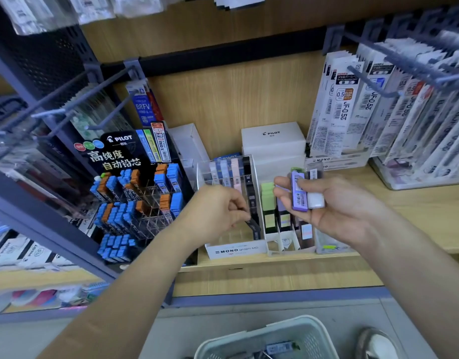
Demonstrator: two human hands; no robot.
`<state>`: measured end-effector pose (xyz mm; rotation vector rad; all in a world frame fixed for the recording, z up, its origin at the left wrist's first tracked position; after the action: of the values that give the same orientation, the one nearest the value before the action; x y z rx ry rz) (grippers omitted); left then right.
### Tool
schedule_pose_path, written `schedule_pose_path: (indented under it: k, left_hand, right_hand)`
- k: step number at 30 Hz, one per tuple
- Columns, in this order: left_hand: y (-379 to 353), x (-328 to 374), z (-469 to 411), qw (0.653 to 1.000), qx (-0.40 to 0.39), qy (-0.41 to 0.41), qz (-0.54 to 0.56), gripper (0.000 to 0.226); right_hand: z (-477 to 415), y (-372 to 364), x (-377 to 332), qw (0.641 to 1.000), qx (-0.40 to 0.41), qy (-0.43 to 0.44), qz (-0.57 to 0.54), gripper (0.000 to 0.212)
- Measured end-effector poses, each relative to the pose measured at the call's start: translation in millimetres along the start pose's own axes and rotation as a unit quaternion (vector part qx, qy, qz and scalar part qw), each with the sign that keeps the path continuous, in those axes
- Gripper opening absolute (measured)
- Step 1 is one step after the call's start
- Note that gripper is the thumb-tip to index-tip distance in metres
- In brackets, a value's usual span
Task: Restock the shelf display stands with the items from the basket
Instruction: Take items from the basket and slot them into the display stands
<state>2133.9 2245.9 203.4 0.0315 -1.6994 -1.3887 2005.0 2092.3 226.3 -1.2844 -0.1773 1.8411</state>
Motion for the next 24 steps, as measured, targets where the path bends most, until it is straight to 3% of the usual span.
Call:
schedule_pose_path:
  k: [8,24]
  left_hand:
    - [-22.4,-9.5,-3.4,0.993,-0.012,-0.065,-0.098,0.018]
    - [-43.6,-19.9,-5.2,0.956,0.012,-0.218,-0.198,0.025]
  right_hand:
    - [5.0,1.6,-1.0,0.998,0.017,0.021,0.052,0.025]
    - [7.2,8.0,-2.7,0.992,0.035,0.017,0.121,0.016]
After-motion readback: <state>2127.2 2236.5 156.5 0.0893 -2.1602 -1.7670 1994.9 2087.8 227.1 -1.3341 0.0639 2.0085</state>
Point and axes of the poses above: each hand's wrist, its own z-axis away from the middle knuckle, its own y-axis out of the back of the hand, x = y × z, the point moved 1 cm from there along -z, towards the middle knuckle, and after that the axes turned 2 degrees about z, right-handed, at the moved point
